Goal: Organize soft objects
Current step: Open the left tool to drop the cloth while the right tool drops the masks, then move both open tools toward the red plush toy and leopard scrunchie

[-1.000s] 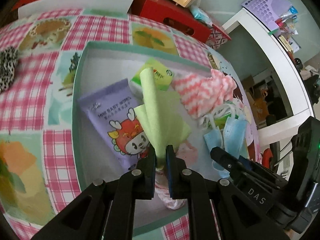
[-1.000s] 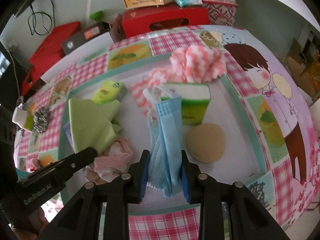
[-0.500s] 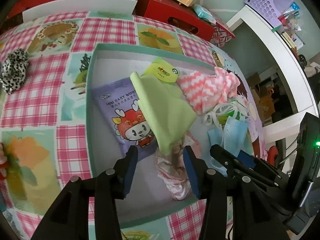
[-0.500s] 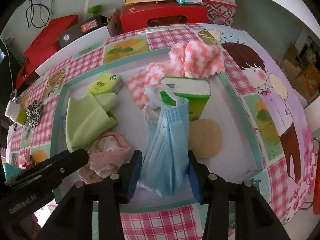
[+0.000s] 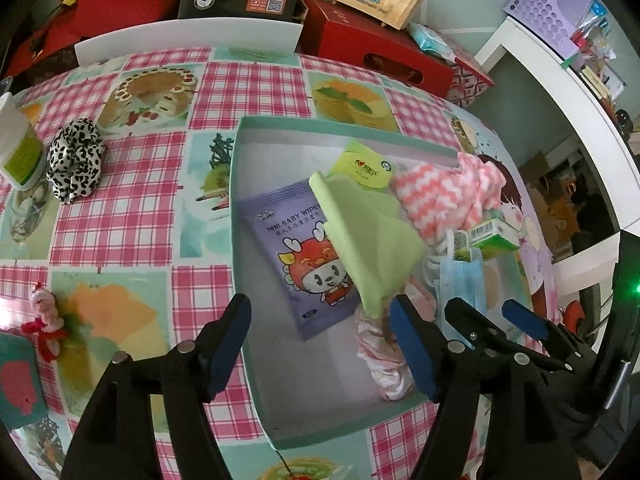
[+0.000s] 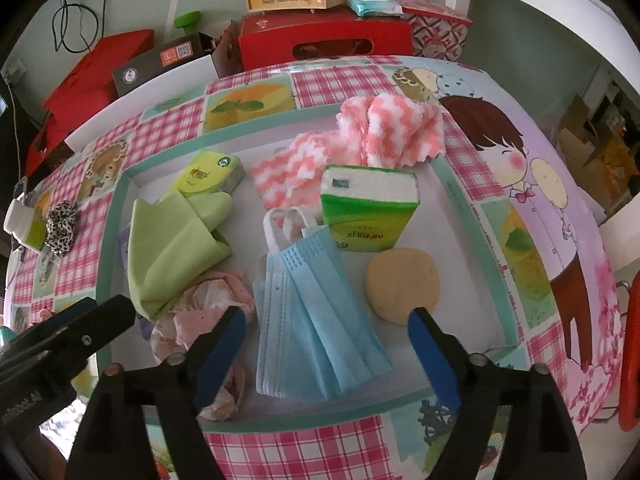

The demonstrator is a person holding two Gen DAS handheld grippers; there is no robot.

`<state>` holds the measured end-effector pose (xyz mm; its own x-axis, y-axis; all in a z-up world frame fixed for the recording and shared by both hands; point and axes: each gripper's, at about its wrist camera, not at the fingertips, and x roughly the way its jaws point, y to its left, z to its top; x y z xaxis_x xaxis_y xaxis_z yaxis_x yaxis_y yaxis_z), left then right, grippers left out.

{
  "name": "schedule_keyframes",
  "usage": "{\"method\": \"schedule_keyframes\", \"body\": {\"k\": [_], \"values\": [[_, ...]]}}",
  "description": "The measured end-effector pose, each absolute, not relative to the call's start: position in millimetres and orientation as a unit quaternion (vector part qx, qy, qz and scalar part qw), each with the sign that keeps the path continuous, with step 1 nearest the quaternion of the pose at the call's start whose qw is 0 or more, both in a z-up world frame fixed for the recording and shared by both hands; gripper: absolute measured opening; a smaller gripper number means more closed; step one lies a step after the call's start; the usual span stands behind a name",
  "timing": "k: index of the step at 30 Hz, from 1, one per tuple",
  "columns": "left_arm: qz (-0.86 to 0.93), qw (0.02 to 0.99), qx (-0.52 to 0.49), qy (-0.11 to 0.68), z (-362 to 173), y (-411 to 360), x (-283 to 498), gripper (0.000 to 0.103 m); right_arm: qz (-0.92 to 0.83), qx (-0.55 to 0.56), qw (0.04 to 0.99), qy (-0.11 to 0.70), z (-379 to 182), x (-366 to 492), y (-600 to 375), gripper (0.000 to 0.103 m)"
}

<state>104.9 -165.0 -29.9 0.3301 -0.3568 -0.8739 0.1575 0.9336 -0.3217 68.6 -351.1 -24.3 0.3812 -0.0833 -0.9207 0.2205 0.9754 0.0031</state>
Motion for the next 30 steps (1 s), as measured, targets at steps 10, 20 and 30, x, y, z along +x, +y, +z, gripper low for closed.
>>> {"method": "schedule_keyframes", "body": {"k": [10,20,30], "values": [[-0.174,0.818,-0.083,0.542,-18.3,-169.8,99.3,0.090,-0.110,0.075,0.837,0.530,-18.5,65.8,-359.7,0.101],[-0.146,0.849,-0.086,0.501,-2.8,-147.6,102.0,0.102,-0.113,0.079,0.846,0.515,-11.9,64.9,-358.9,0.103],[-0.119,0.867,-0.104,0.473,4.7,-111.4,112.1,0.102,-0.086,0.073,0.851,0.514,-12.1,66.0,-345.5,0.103]]}}
